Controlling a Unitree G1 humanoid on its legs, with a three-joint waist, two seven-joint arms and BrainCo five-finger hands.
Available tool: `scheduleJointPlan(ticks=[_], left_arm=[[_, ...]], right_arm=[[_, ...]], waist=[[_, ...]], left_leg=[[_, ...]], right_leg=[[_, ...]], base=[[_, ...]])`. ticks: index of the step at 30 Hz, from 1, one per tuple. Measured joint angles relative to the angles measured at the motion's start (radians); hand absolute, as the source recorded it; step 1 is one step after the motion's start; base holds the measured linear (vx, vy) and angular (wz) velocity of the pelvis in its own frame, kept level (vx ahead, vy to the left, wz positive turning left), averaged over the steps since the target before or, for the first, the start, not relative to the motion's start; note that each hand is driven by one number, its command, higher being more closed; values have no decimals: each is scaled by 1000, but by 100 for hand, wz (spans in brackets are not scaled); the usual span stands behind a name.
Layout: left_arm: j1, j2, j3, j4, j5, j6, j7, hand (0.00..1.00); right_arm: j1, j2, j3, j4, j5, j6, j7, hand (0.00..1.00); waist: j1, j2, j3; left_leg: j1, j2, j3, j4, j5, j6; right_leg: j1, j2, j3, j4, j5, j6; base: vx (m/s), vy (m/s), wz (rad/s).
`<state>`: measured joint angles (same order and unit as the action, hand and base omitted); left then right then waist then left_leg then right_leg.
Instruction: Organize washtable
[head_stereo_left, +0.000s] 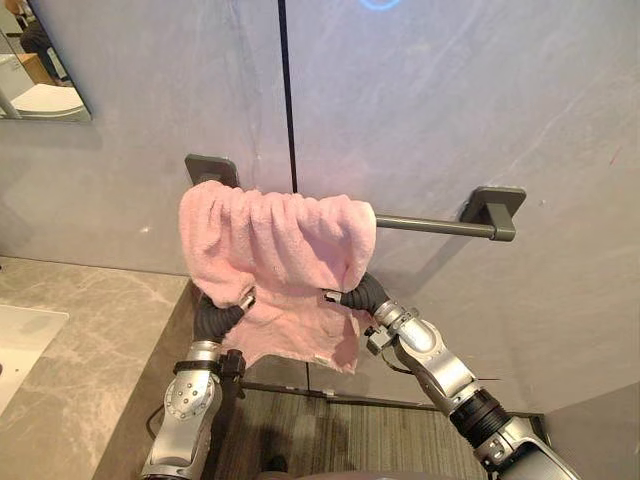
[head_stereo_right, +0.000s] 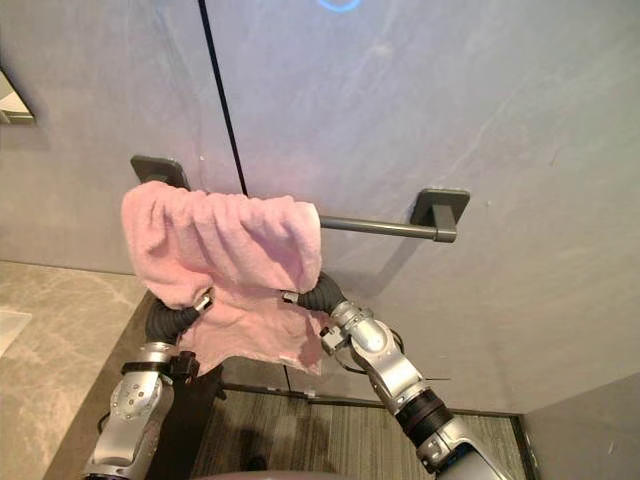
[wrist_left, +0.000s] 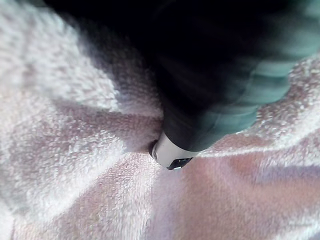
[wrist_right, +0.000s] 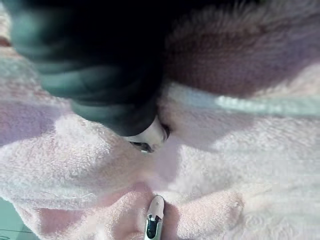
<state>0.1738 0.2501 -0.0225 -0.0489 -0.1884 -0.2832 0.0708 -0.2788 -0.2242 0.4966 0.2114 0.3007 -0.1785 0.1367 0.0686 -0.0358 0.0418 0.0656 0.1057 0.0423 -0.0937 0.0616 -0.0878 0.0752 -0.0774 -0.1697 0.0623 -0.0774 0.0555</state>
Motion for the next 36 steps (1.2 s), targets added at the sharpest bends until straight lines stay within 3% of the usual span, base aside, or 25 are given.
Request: scheduleJointPlan(ticks=[9,18,20,31,36], left_arm=[[0,-51,-5,-42,0,-7,-22,100],[-1,-92,-17,-82,0,-7,-71,100],[-1,-93,-30,-84,0,-7,-78,100],[-21,-113,-50,-80,0,-4,-92,100],[-45,-120,-50,-47,0,4,-94,100]], right_arm=[[65,16,-106,-81,9,-2,12,100],[144,28,-188,-149,42,-2,38,100],[157,40,-215,-157,42,-2,43,100],[184,51,-256,-157,42,-2,43,100],[187,71,-275,-137,42,-2,43,100]], waist=[[-6,2,1],[-32,5,3],[-52,12,8],[-62,29,18],[-85,29,18]], left_leg=[[7,-3,-3,-2,4,2],[6,-4,7,-1,3,2],[6,-4,9,-1,3,2],[7,-4,37,-1,-3,4],[6,-6,38,-1,-4,4]], right_leg=[[7,-4,-5,0,0,0],[8,-4,4,-15,6,4],[7,-4,5,-15,6,5],[-9,-3,34,-14,9,9],[-9,-6,34,-14,9,10]], base=[[-11,1,2],[0,0,-2],[0,0,0],[-6,3,-7],[3,2,-1]])
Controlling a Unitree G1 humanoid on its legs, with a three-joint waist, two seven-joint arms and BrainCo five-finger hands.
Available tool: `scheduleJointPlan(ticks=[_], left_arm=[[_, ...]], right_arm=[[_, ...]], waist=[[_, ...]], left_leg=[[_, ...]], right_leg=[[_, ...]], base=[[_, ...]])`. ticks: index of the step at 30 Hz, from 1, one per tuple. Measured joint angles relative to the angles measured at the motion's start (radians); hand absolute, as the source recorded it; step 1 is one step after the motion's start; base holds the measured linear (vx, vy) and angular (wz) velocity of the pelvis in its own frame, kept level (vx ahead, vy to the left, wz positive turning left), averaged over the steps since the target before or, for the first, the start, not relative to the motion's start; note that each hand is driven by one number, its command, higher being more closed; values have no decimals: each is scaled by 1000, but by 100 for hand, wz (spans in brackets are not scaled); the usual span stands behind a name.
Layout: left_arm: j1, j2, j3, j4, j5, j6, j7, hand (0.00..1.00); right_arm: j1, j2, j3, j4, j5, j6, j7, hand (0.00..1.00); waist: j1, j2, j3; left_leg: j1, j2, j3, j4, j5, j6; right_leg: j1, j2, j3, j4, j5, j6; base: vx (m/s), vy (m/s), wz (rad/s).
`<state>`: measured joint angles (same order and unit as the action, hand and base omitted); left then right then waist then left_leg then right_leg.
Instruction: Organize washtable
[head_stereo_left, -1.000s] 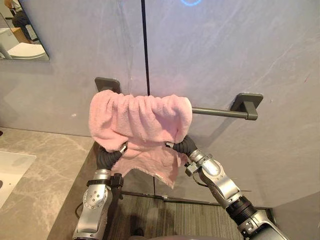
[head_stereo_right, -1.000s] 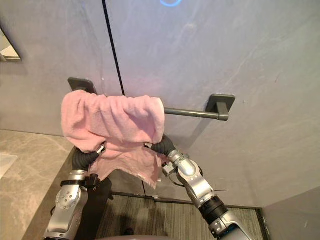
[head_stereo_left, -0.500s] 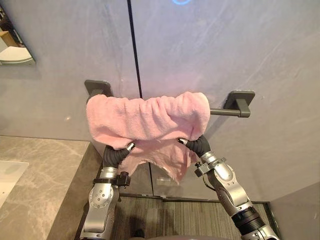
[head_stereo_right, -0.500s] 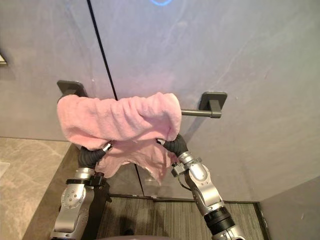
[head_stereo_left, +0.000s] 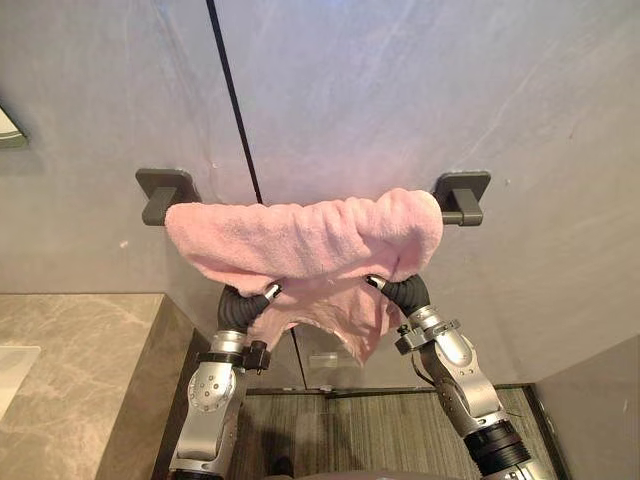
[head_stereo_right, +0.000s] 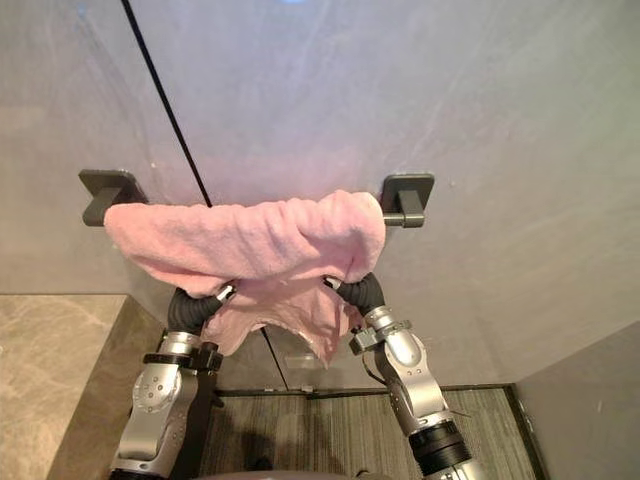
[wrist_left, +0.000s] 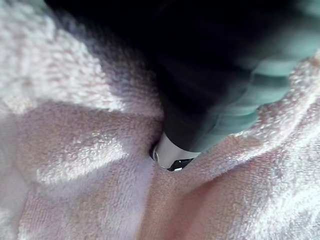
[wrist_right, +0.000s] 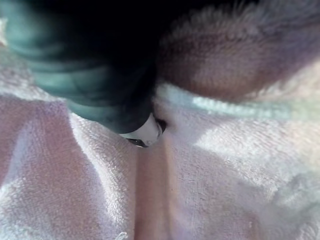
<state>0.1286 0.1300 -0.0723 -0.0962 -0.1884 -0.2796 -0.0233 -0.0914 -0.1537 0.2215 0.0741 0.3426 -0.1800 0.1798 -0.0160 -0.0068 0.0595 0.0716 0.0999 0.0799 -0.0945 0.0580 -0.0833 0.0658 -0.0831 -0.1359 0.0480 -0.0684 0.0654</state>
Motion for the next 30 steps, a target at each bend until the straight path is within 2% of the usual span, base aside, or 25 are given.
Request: scheduleJointPlan(ticks=[10,15,27,30], left_arm=[[-20,-11,-6,100,0,21,-16,100],[-23,-19,-6,131,0,21,-19,100],[-9,-39,1,213,-6,23,-15,100],[-9,-51,2,218,-5,23,-10,100]], right_arm=[[15,9,-9,70,-1,1,0,100],[22,12,-13,77,-15,1,0,100],[22,70,-46,116,-179,-10,-8,100],[22,74,-46,120,-210,-12,-30,100]], waist=[[-22,3,1],[-22,3,1],[-18,5,-1],[-15,5,-1]], left_leg=[[-5,1,2,0,-8,-1],[-5,1,4,0,-9,-1],[3,1,4,0,-9,-1],[4,1,4,-1,-8,-1]], right_leg=[[-9,1,6,2,-4,5],[-10,1,8,3,-5,6],[0,1,6,2,-5,6],[1,2,5,1,-4,5]], base=[[0,0,0],[4,0,-1],[0,0,0],[0,0,0]])
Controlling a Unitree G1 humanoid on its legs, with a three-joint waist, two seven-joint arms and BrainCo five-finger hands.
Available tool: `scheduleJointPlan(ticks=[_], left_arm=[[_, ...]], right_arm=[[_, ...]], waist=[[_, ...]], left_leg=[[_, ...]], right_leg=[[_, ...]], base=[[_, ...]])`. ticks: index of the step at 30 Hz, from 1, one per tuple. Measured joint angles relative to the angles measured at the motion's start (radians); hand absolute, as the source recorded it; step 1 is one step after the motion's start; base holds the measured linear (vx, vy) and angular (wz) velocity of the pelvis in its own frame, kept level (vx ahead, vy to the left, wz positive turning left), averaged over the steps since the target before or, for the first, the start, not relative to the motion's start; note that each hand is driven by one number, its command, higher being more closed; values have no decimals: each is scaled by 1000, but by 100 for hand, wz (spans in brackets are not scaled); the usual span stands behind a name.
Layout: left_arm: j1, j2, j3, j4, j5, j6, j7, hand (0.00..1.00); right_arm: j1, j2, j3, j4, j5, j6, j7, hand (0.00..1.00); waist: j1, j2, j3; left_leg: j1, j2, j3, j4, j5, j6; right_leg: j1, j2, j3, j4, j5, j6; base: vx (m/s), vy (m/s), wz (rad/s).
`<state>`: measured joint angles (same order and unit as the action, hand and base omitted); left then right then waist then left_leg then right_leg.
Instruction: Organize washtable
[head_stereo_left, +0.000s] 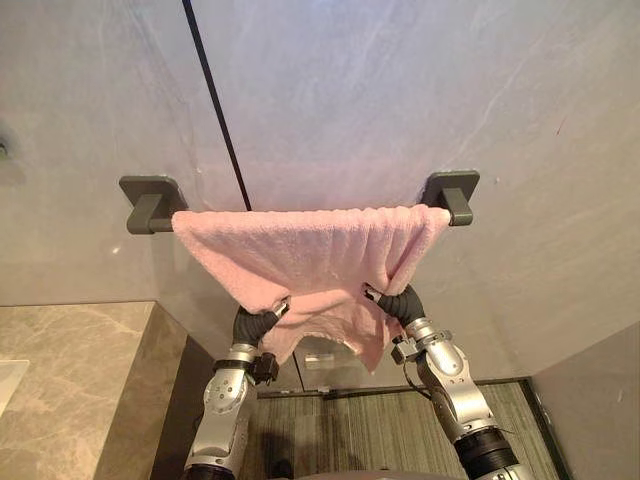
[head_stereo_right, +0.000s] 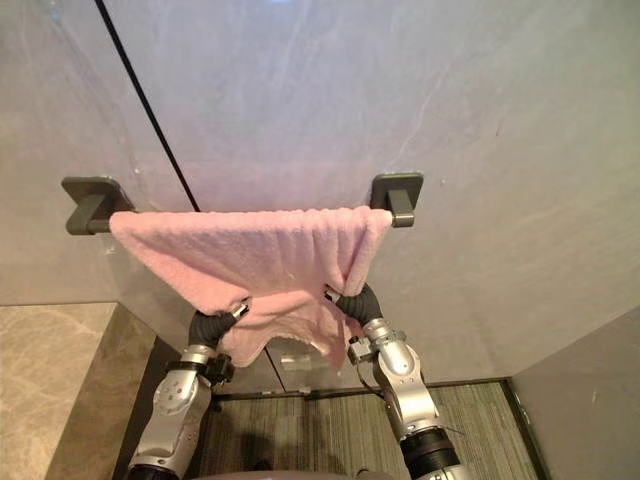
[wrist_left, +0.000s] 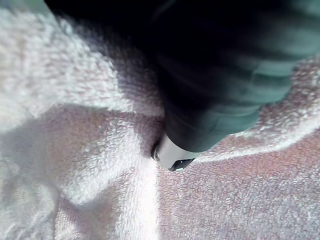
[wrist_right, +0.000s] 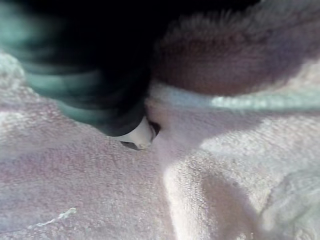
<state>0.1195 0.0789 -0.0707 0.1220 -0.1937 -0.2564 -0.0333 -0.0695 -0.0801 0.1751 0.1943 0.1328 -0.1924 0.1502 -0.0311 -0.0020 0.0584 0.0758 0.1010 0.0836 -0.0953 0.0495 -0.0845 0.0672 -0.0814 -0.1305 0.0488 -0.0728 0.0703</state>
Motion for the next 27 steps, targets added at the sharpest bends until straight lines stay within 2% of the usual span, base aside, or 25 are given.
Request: scheduleJointPlan(ticks=[2,3,4,9,12,14,18,27], left_arm=[[0,-3,0,8,0,1,8,100],[0,-5,0,8,0,5,14,0],[1,-8,6,9,0,6,17,0],[22,-8,56,9,0,9,52,0],[47,-13,131,9,-12,12,103,0],[62,-13,158,6,-24,12,109,0],[90,-15,160,-53,-36,13,121,0],[151,-42,169,-114,-87,12,119,0]], right_arm=[[-1,6,0,6,-8,-1,-8,100],[-1,16,-1,9,-9,-2,-14,100],[-1,24,-2,12,-9,-4,-19,0],[12,27,-25,21,-13,-4,-44,0],[37,22,-101,13,-13,-7,-74,0],[40,12,-114,12,-12,-7,-86,0],[70,13,-144,1,-8,2,-110,0],[175,21,-239,-16,4,28,-157,0]], waist=[[0,0,0],[0,0,0],[-1,0,0],[-1,-1,0],[2,-4,-1],[3,-6,-1],[19,-11,-4],[19,-11,-4]], left_leg=[[1,0,0,-1,0,0],[2,0,0,-2,0,0],[2,0,0,-5,0,0],[2,0,-1,-6,0,0],[0,1,-1,0,0,0],[0,0,-1,0,0,0],[0,-1,-2,0,0,0],[-1,-4,-2,1,0,1]], right_leg=[[1,0,0,0,0,0],[2,0,0,-1,0,0],[2,0,0,-1,0,-1],[4,0,-2,-3,1,-1],[2,0,-1,-2,0,0],[2,-1,-1,-2,0,0],[2,-3,-3,-2,0,0],[5,-6,-5,-8,1,0]], base=[[0,0,0],[0,0,0],[0,0,0],[0,0,0],[0,0,0],[0,0,0],[0,0,0],[0,0,0]])
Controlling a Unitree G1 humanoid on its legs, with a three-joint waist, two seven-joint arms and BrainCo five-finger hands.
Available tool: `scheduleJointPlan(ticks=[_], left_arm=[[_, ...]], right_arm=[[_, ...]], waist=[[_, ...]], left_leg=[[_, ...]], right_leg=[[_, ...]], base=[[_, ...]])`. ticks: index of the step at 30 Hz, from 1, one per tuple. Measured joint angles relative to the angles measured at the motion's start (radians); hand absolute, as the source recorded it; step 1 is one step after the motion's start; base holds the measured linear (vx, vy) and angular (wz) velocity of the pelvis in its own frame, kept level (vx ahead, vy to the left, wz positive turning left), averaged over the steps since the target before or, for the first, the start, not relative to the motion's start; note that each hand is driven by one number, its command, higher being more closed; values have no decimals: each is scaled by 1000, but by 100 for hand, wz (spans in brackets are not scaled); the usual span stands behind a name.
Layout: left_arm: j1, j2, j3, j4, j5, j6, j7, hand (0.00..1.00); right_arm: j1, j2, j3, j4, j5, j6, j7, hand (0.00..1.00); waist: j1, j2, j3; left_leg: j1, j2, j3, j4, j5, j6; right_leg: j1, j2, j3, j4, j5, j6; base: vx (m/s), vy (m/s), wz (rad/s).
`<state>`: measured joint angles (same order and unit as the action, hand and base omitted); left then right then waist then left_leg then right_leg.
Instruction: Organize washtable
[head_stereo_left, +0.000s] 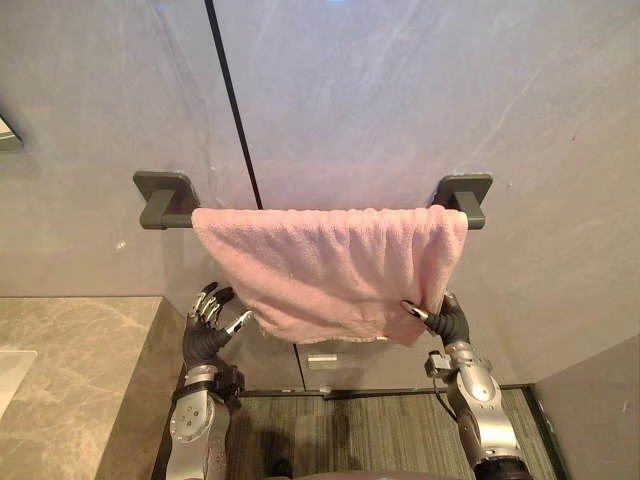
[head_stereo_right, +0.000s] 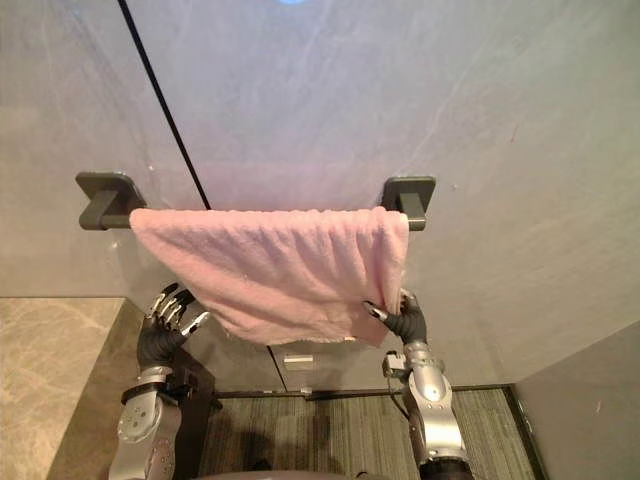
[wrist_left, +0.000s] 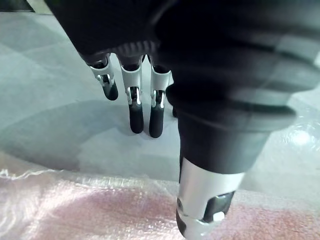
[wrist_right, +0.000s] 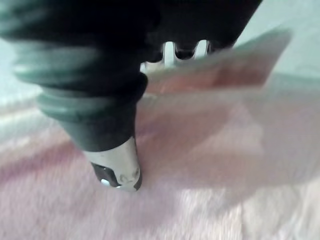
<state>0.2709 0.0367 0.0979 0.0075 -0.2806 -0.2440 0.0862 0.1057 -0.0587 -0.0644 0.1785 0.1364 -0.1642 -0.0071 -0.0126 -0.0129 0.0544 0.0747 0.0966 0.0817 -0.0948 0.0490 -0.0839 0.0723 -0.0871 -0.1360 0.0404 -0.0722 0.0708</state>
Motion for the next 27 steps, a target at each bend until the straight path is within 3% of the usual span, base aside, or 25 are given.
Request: scheduleJointPlan(ticks=[9,13,18,22,27], left_arm=[[39,-22,80,2,-44,1,4,0],[39,-25,168,-6,-86,1,29,0],[44,-23,289,-203,-126,-6,56,0],[42,-22,318,-332,-143,-25,70,0],[7,13,389,-530,-181,-80,71,0]], right_arm=[[81,20,-88,-24,88,17,-16,0],[99,35,-218,-102,125,17,-75,0],[100,29,-375,-266,170,14,-130,0],[93,9,-414,-355,171,9,-144,0],[19,-46,-448,-539,208,-57,-142,0]], waist=[[-1,2,-1],[0,4,-2],[-2,11,-16],[-3,21,-29],[-11,36,-46]], left_leg=[[8,1,3,0,-6,-1],[9,1,5,0,-8,0],[13,0,8,0,-10,0],[34,0,12,0,-13,0],[53,0,10,0,-14,0]], right_leg=[[10,1,1,-6,0,0],[11,0,2,-6,0,0],[13,-1,3,-6,0,0],[33,-1,5,-7,0,0],[45,-1,6,-7,-1,1]], base=[[0,0,0],[0,0,0],[0,0,0],[-3,0,-2],[-53,-3,0]])
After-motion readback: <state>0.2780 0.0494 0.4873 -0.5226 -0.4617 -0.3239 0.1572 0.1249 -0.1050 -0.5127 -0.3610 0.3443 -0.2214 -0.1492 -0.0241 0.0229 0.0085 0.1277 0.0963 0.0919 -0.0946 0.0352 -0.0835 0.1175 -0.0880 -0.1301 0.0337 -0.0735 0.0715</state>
